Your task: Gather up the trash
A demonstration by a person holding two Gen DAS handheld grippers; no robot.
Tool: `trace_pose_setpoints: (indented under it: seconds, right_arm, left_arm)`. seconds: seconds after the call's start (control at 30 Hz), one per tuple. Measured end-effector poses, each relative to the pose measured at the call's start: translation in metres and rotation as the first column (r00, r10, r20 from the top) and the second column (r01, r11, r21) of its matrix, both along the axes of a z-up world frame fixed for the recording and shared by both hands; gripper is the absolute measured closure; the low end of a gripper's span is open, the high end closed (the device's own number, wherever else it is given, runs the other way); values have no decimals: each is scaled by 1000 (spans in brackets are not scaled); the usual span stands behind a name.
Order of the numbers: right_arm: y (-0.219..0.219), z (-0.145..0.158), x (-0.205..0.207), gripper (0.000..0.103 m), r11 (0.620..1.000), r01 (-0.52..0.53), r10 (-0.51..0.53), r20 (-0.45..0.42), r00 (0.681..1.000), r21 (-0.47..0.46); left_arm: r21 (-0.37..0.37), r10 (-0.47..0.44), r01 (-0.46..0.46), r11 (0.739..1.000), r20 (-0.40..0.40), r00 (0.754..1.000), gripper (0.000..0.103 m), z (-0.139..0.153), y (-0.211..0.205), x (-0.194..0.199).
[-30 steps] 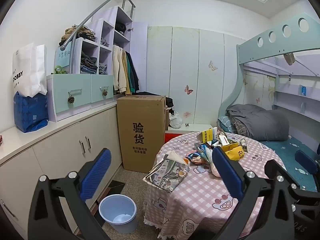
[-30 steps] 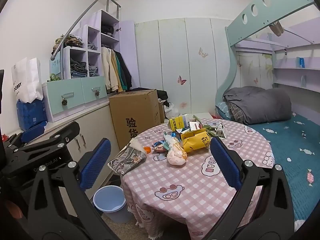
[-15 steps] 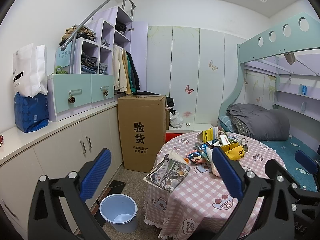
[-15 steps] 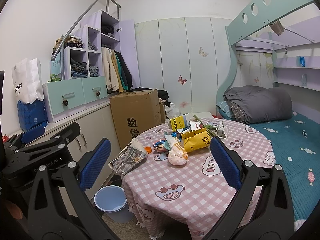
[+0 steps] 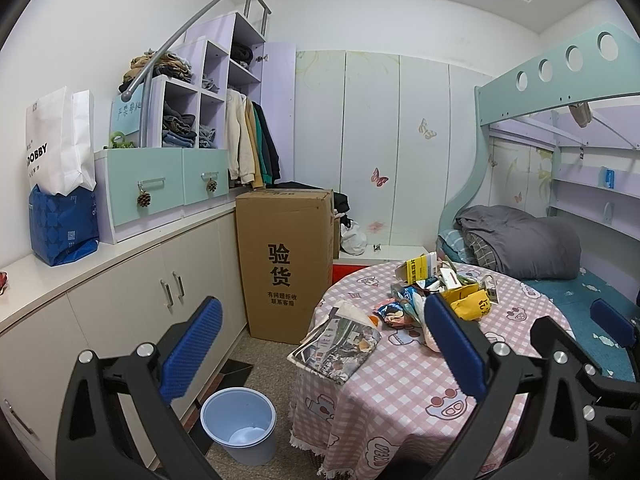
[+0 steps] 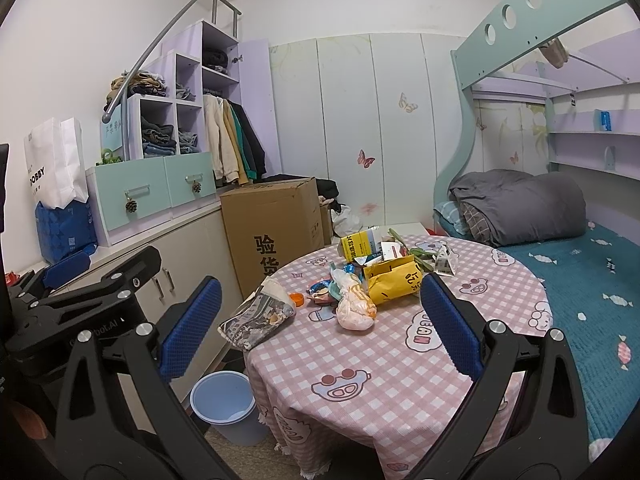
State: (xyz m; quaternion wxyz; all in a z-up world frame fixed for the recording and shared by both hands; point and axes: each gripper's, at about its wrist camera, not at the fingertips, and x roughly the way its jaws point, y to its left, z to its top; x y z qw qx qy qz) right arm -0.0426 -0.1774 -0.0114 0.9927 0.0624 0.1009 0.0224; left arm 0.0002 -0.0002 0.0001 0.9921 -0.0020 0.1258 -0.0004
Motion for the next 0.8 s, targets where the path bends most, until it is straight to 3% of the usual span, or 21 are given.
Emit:
trace_pose_setpoints:
  seconds: [0.8]
  right_arm:
    - [-1, -1, 1, 6, 1000, -2, 2, -6, 1000, 10]
  left_arm:
    - [5, 1, 0, 1000, -6, 1000, 4, -1, 1, -2]
